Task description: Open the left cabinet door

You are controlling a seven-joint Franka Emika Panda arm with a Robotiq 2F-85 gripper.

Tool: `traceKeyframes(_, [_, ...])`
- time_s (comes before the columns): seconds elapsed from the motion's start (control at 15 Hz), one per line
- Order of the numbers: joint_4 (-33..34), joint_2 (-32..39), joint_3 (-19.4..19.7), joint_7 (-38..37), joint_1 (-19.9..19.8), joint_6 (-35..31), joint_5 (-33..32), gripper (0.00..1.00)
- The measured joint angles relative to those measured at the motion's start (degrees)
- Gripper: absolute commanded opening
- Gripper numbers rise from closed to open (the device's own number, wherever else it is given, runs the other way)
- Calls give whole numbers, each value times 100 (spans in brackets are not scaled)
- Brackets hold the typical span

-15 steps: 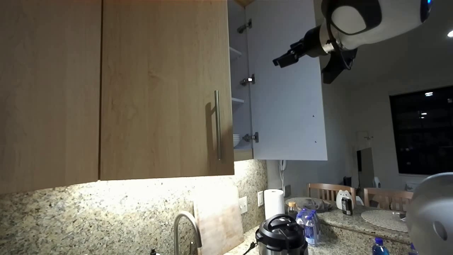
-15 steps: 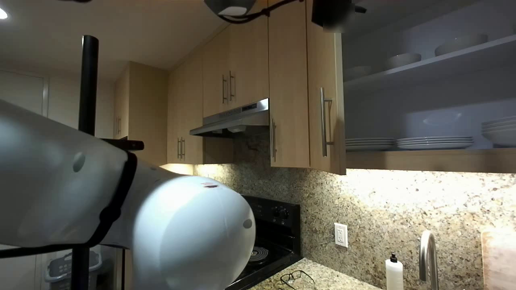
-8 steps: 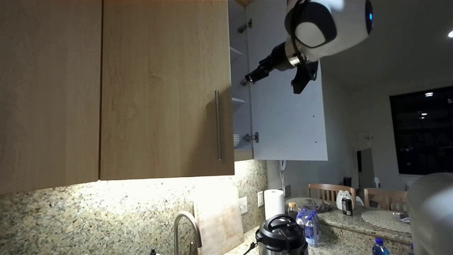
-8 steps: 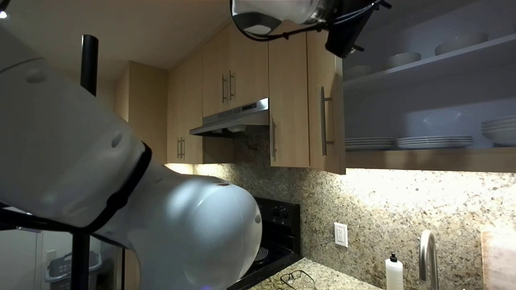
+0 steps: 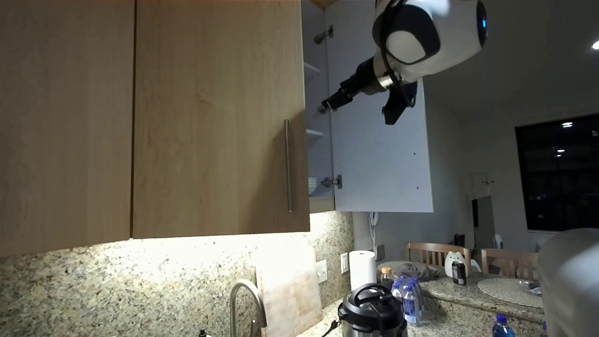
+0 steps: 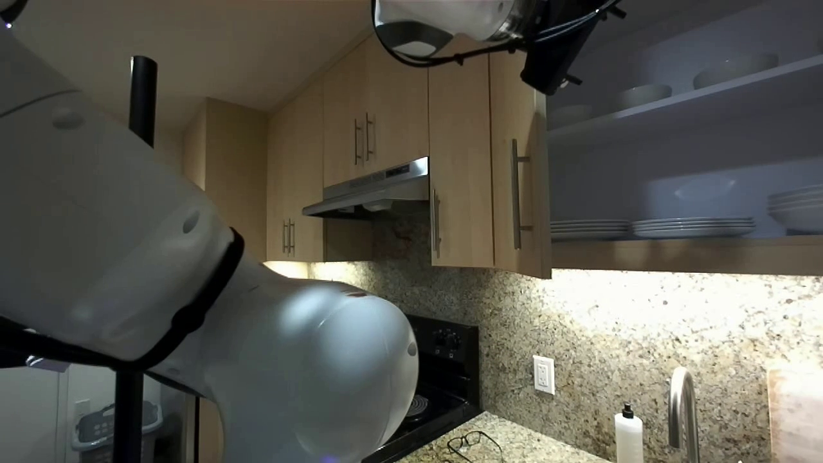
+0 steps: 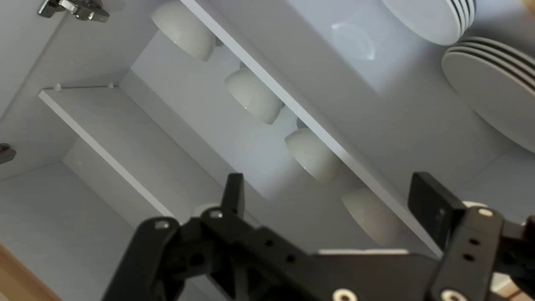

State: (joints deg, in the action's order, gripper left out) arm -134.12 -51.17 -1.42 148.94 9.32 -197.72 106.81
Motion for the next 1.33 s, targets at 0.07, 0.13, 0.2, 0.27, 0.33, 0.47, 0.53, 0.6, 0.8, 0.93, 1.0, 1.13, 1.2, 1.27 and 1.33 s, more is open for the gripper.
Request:
traceKeyframes(0.07, [17,56,19,0,41,2,-3,100])
traceKeyframes(0.13, [57,138,41,0,105,2,-20,100])
traceKeyframes(0.2, [118,244,65,0,183,2,-52,100])
traceKeyframes(0.27, [195,370,95,0,275,1,-101,100])
traceKeyframes(0.33, [282,504,130,0,369,0,-159,100])
traceKeyframes(0.47, [472,787,239,0,568,0,-256,100])
traceKeyframes(0.53, [560,917,318,0,663,-12,-304,100])
traceKeyframes(0.6, [639,1029,424,0,729,-1,-339,100])
traceKeyframes(0.8, [767,1255,776,0,1002,8,-355,100])
traceKeyframes(0.93, [764,1262,916,0,1141,9,-355,100])
traceKeyframes(1.0, [753,1240,934,0,1185,9,-355,100])
traceKeyframes(1.13, [694,1144,895,0,1252,7,-355,100])
traceKeyframes(1.2, [644,1071,845,0,1271,-10,-356,100])
traceKeyframes(1.27, [573,987,787,0,1269,-9,-356,100])
traceKeyframes(1.33, [498,901,726,0,1268,-9,-356,100])
